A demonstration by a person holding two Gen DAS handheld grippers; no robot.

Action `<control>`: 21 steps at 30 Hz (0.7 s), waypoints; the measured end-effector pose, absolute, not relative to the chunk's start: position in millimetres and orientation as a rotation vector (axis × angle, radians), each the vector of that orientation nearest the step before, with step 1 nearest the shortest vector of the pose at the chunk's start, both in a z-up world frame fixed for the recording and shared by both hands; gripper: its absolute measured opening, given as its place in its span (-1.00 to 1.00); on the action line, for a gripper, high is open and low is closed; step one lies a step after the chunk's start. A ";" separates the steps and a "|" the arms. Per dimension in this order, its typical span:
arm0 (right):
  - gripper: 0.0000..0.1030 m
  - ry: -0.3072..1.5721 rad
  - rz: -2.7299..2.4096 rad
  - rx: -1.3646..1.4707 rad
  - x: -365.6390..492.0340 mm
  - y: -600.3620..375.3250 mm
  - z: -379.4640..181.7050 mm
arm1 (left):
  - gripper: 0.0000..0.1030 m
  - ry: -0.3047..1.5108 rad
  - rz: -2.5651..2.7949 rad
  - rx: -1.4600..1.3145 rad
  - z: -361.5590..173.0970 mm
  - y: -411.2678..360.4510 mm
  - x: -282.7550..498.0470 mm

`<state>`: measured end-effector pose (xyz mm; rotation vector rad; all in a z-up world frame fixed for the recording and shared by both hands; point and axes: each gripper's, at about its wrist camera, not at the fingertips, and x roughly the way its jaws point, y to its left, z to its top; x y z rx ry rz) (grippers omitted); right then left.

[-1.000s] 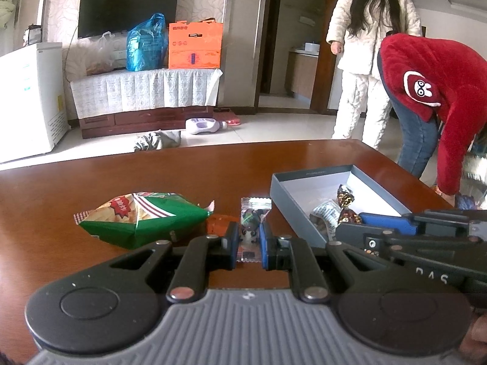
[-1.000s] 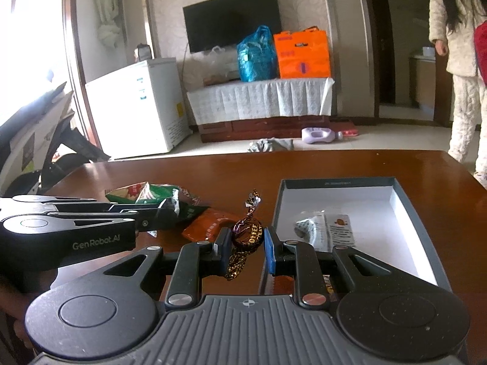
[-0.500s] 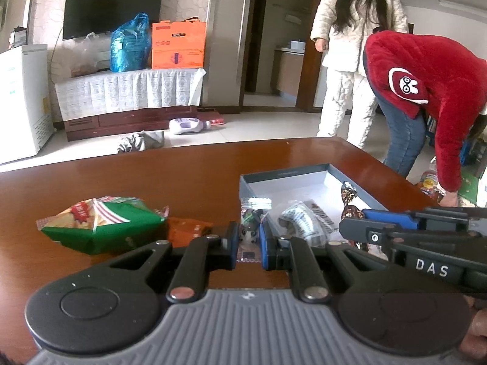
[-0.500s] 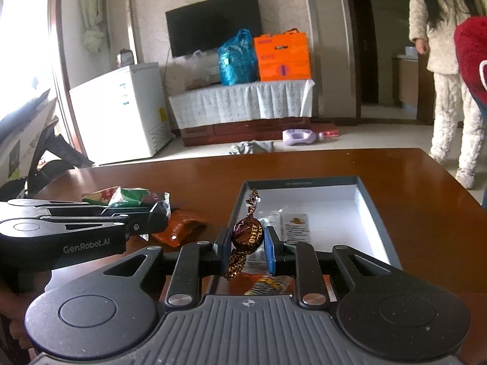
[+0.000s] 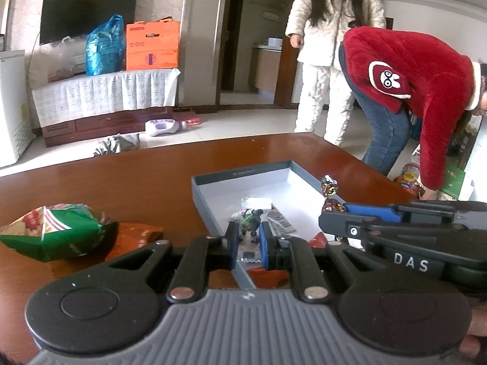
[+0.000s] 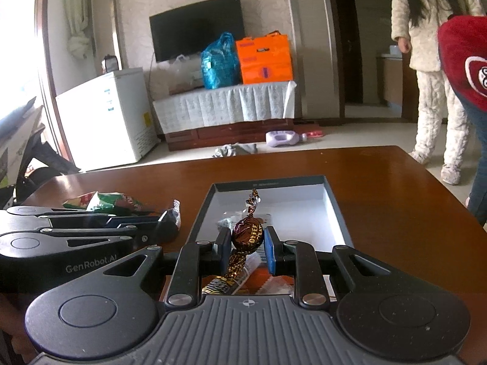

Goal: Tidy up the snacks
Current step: 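Lower the clear candy and gold chocolate into the grey box with both grippers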

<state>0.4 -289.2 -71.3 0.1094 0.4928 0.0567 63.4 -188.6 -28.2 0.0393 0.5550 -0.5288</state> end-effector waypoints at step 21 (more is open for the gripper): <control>-0.52 0.514 0.022 0.117 -2.5 -313.9 -75.4 | -0.80 0.592 -0.570 0.050 -45.3 -221.1 66.4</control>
